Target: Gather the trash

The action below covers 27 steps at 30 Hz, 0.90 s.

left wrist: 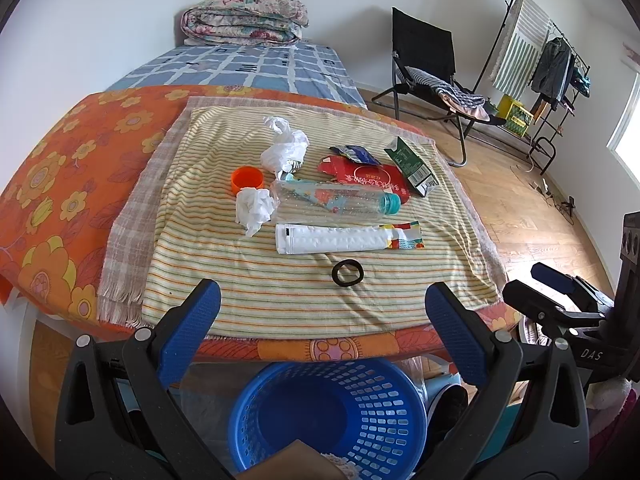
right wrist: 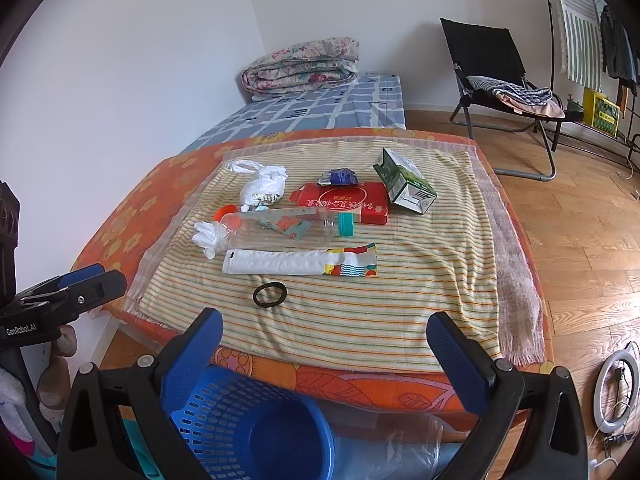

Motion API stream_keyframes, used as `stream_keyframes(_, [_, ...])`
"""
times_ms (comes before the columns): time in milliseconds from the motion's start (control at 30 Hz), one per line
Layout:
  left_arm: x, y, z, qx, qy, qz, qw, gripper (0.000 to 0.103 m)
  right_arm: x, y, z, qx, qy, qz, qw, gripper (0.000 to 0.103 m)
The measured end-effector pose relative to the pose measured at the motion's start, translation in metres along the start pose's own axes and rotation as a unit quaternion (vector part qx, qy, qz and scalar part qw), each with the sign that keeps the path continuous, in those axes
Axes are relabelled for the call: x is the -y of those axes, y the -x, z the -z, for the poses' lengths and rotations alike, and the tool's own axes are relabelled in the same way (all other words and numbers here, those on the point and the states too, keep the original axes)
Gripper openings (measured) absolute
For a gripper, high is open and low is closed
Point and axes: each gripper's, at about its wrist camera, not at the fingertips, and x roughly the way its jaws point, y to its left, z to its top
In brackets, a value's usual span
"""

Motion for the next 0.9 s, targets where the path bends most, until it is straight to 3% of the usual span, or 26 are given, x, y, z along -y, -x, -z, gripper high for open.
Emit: stream_keyframes(900, [-0.0005, -0.0001, 0.0001, -0.001, 0.000, 0.000, 1.0000, 0.103, -0.0056, -0.0046, 0.0029, -0.004, 0.001, -0.001, 1.000, 0.103])
